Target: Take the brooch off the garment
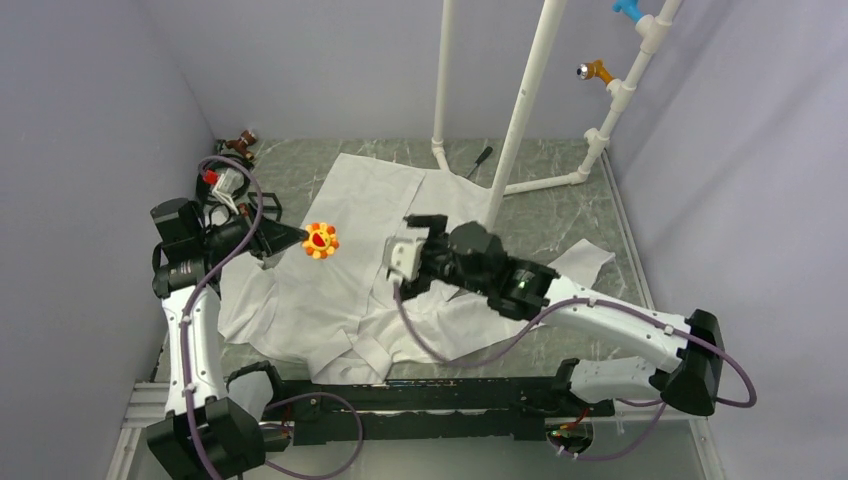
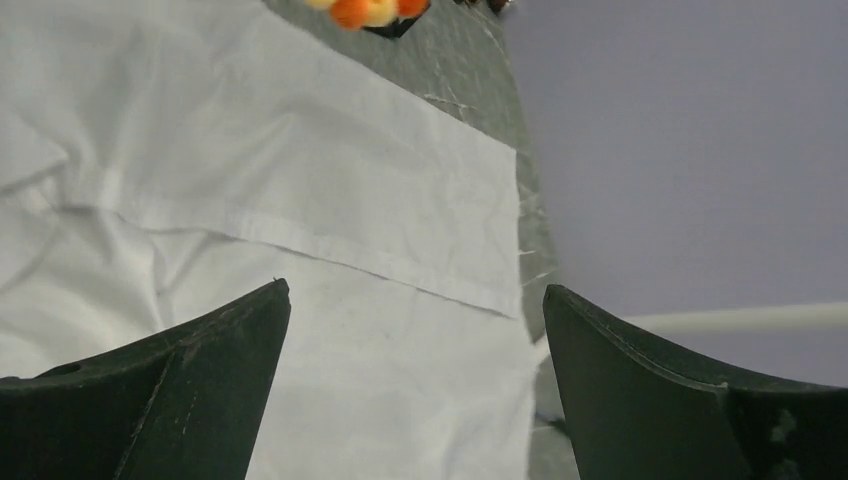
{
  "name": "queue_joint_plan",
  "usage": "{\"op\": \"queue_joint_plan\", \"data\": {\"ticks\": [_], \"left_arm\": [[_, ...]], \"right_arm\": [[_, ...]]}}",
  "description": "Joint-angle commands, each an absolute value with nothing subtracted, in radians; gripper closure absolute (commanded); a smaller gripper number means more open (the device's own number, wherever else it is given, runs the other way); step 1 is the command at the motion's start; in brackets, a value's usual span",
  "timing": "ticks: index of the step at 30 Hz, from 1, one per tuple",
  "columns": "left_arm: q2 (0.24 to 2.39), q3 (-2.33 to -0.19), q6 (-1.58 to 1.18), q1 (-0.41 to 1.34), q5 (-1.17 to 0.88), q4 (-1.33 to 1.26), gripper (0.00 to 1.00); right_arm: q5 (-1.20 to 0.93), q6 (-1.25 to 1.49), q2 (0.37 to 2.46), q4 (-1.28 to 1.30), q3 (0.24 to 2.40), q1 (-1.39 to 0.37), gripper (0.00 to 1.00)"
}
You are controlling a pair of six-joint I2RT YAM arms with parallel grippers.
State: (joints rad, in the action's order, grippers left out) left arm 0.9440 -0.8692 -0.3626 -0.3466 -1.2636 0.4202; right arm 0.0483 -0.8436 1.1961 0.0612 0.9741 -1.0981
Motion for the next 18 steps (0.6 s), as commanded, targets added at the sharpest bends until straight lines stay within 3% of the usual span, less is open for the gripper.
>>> {"op": "queue_joint_plan", "data": {"ticks": [1,5,10,18], "left_arm": [[0.959,-0.862,-0.440,-0.389,-1.271,0.259,1.00],[1.013,-0.864,-0.470,-0.426,-1.311,0.212,1.00],[0.995,-0.830,-0.542,-0.422,-1.379,0.131,1.00],[0.924,-0.784,-0.593,-0.402,-1.416,0.100,1.00]], "right_arm": [[-0.117,-0.344,1.208,0.248,1.104,-0.997,0.02],[-0.274,-0.161,1.300,0.329,1.214,-0.873,0.03],[-0.752,0.118,1.532,0.354,1.489,-0.719,0.09],[-0.943,0.600,1.682,-0.043,1.549,-0.721,0.14]]}}
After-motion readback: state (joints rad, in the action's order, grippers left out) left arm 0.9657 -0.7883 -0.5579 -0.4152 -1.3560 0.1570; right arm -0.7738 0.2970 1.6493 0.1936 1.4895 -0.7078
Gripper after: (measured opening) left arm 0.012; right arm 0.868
